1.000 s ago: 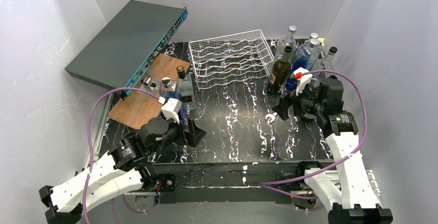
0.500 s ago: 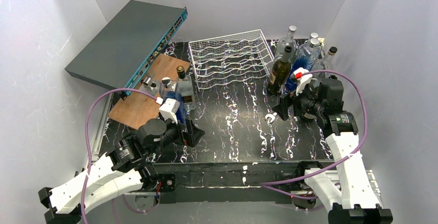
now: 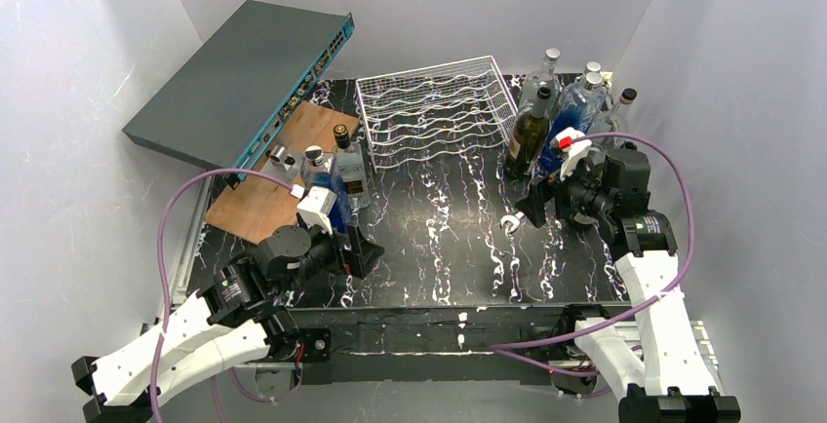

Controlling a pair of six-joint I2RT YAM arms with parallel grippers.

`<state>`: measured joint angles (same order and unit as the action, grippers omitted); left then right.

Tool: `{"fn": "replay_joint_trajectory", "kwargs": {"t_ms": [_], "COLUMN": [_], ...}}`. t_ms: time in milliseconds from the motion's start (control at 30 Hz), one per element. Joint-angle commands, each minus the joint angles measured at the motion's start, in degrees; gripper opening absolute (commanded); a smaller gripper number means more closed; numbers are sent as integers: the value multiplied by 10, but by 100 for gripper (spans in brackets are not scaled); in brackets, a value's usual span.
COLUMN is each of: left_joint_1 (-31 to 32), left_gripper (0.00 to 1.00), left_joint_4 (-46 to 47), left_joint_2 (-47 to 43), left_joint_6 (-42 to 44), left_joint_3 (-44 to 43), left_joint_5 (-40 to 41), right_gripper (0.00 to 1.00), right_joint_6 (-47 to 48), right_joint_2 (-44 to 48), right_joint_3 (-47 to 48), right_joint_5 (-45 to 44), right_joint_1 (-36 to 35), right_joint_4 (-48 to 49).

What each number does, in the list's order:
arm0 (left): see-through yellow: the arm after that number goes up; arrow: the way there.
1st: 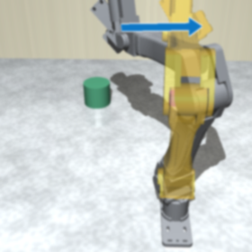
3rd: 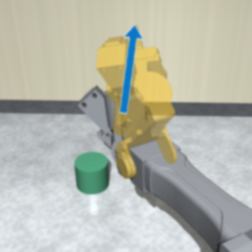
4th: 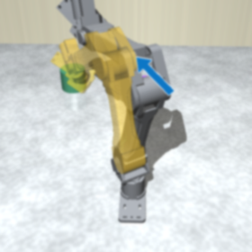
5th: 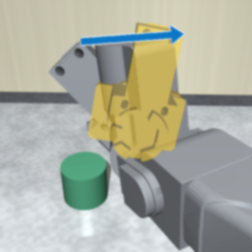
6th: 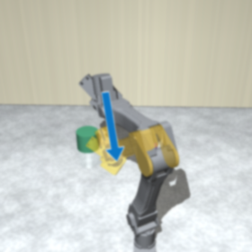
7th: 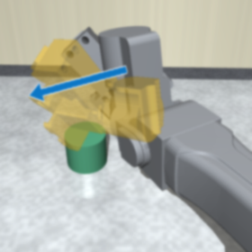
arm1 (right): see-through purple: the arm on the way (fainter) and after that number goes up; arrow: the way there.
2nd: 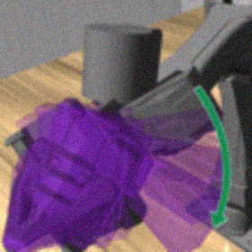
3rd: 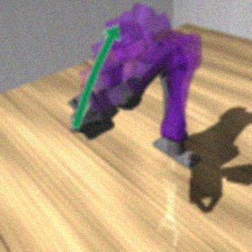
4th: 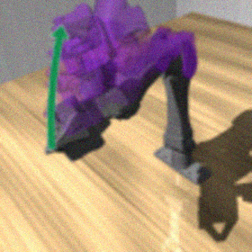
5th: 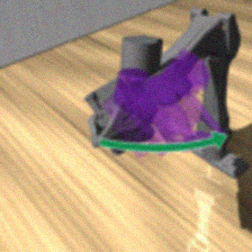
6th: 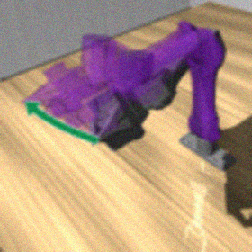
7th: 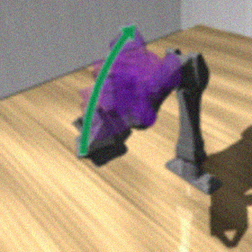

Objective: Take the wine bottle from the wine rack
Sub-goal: Reset both arms

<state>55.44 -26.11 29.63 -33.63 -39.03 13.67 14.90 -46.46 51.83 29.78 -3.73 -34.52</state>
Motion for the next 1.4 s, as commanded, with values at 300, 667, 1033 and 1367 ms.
{"fn": "replay_joint_trajectory", "kwargs": {"t_ms": [300, 667, 1033, 1367], "left_joint_1": [-3, -3, -3, -3], "left_gripper": [99, 99, 99, 99], "left_joint_4": [-6, -2, 6, 28], "left_joint_2": [-6, -8, -8, -28], "left_joint_6": [3, 4, 4, 0], "left_joint_3": [5, 11, 17, 34], "left_joint_5": [18, 21, 20, 15], "right_gripper": [100, 100, 100, 100], "right_joint_6": [-9, -6, -11, -15], "right_joint_2": [7, 5, 4, 6], "right_joint_3": [-5, -8, -9, -16], "right_joint_5": [5, 2, -1, -26], "right_joint_1": [7, 7, 8, 9], "right_joint_4": [23, 23, 26, 34]}}
